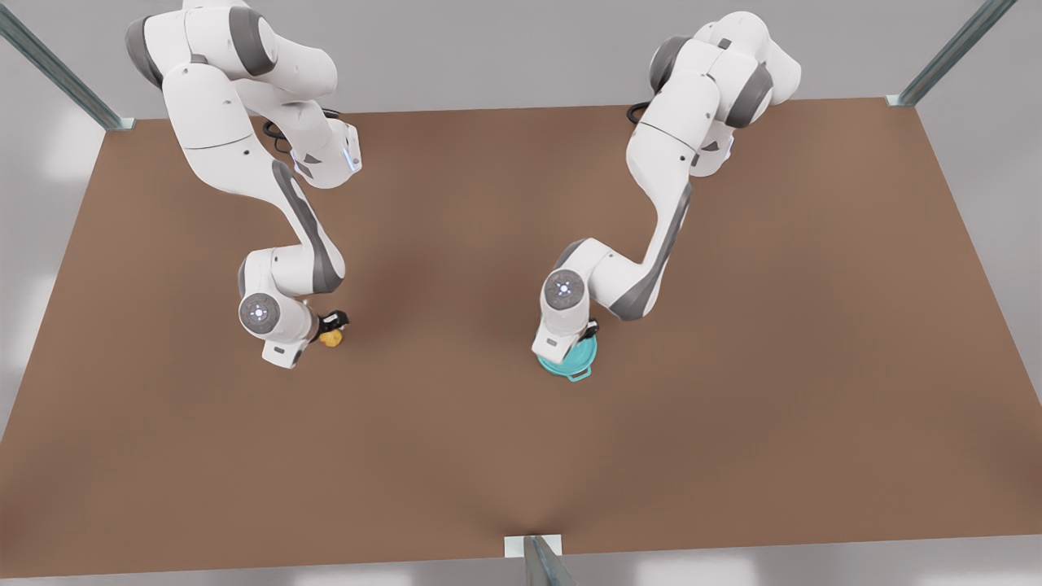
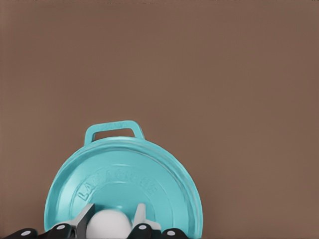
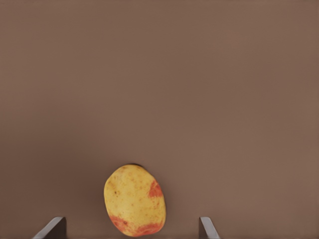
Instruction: Open the pot lid and put the potato into the pot
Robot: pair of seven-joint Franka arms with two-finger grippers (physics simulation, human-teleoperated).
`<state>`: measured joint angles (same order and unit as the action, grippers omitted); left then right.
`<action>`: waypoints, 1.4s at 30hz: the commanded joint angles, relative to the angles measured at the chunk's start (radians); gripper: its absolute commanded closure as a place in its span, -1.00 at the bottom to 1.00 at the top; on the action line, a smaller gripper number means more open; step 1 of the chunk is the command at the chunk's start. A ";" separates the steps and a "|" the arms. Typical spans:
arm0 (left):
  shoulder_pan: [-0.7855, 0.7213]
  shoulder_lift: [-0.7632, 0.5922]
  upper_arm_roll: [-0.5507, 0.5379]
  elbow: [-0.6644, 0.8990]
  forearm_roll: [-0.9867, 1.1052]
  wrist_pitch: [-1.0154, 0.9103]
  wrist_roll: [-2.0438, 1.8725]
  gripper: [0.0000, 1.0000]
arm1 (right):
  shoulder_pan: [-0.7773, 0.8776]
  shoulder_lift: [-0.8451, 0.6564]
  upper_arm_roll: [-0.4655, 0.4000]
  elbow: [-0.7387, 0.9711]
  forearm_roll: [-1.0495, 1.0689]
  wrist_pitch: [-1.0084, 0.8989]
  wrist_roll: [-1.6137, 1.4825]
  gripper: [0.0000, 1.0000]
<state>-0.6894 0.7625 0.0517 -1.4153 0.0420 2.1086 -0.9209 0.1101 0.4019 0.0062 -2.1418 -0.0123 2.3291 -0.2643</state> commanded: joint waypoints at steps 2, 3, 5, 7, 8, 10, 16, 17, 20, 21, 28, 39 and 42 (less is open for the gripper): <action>0.017 -0.011 0.002 0.013 -0.007 -0.064 0.036 0.17 | 0.000 0.006 -0.002 0.000 0.002 0.010 -0.067 -0.98; 0.019 -0.012 0.002 0.013 -0.007 -0.065 0.036 0.19 | 0.000 0.009 0.000 0.000 0.002 0.018 -0.096 -0.98; 0.063 -0.022 0.007 0.074 -0.005 -0.151 0.094 0.19 | 0.000 0.011 0.000 0.000 0.002 0.018 -0.162 -1.00; 0.197 -0.022 0.010 0.108 -0.001 -0.214 0.310 0.19 | 0.000 0.017 -0.002 0.000 0.002 0.018 -0.190 -1.00; 0.264 -0.022 0.010 0.108 -0.001 -0.214 0.401 0.19 | 0.000 0.018 0.000 0.000 0.002 0.018 -0.211 -1.00; 0.358 0.017 0.010 0.107 0.006 -0.145 0.537 0.19 | 0.000 0.025 0.000 0.000 0.002 0.023 -0.214 -1.00; 0.373 0.156 0.008 0.110 0.004 0.037 0.542 0.19 | 0.008 0.038 0.000 0.000 0.002 0.023 -0.214 -1.00; 0.373 0.156 0.008 0.113 0.006 0.039 0.547 -0.43 | 0.008 0.043 0.000 0.000 0.002 0.026 -0.214 -1.00; 0.378 0.147 0.010 0.154 0.001 0.021 0.579 -1.00 | 0.008 0.055 0.000 0.000 0.002 0.038 -0.217 -0.91; 0.386 0.139 0.010 0.154 0.002 0.021 0.588 -1.00 | 0.010 0.055 0.000 0.000 0.002 0.038 -0.227 -0.83; 0.564 -0.632 0.046 -0.292 -0.202 -0.242 1.013 -1.00 | 0.010 0.061 0.000 0.003 0.002 0.039 -0.233 -0.50; 0.536 -0.615 0.034 -0.238 -0.191 -0.303 0.895 -1.00 | 0.008 0.012 0.000 0.011 0.002 -0.022 -0.250 -0.02; 0.538 -0.614 0.036 -0.232 -0.191 -0.303 0.930 -1.00 | 0.008 -0.029 0.000 0.028 0.005 -0.092 -0.256 -0.01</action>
<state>-0.1524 0.1499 0.0869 -1.6494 -0.1491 1.8169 -0.1997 0.1182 0.3799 0.0071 -2.1144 -0.0035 2.3091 -0.4827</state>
